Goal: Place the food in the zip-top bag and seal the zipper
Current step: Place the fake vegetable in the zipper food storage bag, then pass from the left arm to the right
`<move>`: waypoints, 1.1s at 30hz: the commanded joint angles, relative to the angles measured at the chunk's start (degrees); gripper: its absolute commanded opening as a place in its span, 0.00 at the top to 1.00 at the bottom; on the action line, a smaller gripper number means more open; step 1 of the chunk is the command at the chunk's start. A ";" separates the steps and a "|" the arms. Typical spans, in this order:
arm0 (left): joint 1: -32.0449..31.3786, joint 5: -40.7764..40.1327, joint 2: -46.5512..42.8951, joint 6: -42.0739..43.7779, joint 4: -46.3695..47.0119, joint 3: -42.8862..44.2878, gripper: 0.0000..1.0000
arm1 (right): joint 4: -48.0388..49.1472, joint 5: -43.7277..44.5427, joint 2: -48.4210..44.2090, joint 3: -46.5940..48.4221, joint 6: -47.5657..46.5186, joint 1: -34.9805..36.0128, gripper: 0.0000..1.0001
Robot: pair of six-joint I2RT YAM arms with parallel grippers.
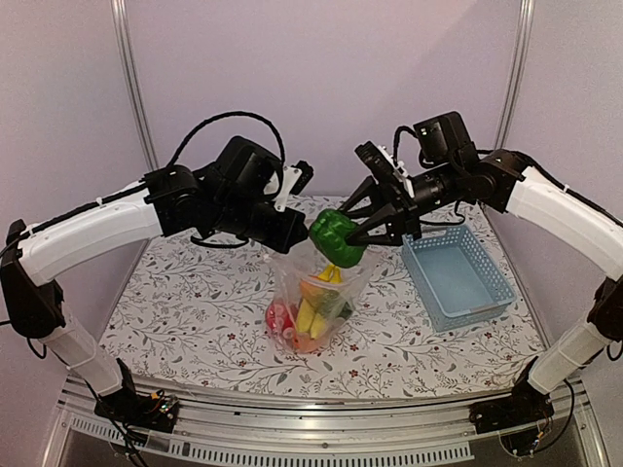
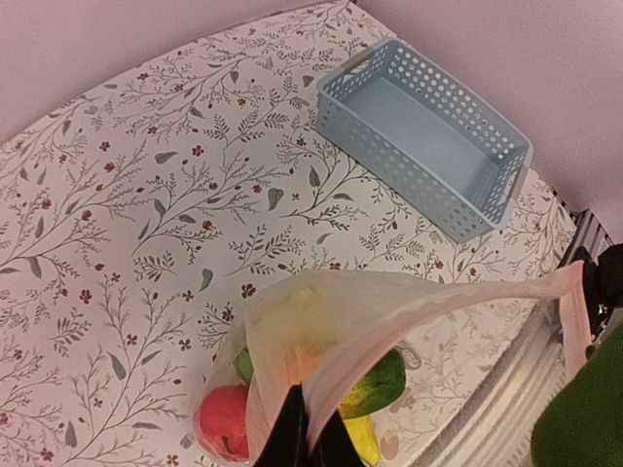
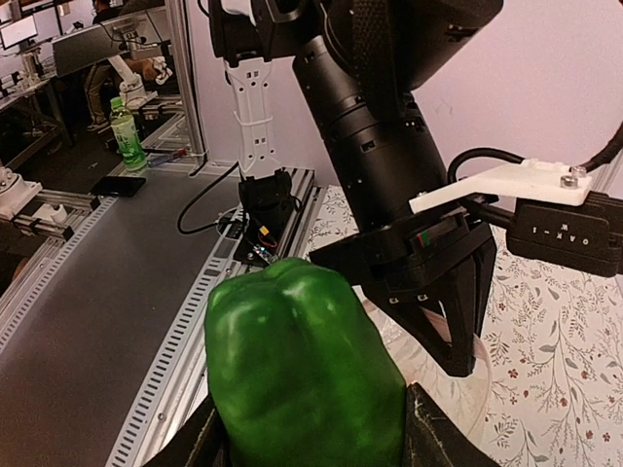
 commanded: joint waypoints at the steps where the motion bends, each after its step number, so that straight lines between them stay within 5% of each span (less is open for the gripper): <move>1: -0.71 -0.68 -1.88 0.04 -0.11 0.40 0.97 | 3.15 6.06 1.07 -0.05 1.79 0.94 0.49; 4: -0.66 -0.81 -2.24 -0.09 0.06 -0.23 0.97 | 3.62 11.18 0.29 0.47 2.80 1.02 0.36; 9: -0.64 -0.68 -2.46 0.07 0.04 -0.71 0.97 | -1.64 14.23 -0.42 3.60 2.09 1.22 0.32; 13: -0.63 -0.93 -2.88 0.47 -0.04 -0.64 0.97 | -8.86 13.20 -0.75 4.77 -0.70 2.62 0.34; 17: -0.62 -0.96 -3.16 0.72 0.09 -0.55 0.96 | -11.54 21.86 -2.00 3.10 -5.18 7.73 0.38; 27: -0.55 -1.47 -3.20 0.20 -0.51 -0.60 0.96 | -12.67 30.07 -0.39 1.40 -8.07 18.58 0.34; 33: -0.34 -2.57 -3.59 -0.55 -0.75 -0.64 0.96 | -7.78 43.93 2.54 0.62 -2.66 23.07 0.35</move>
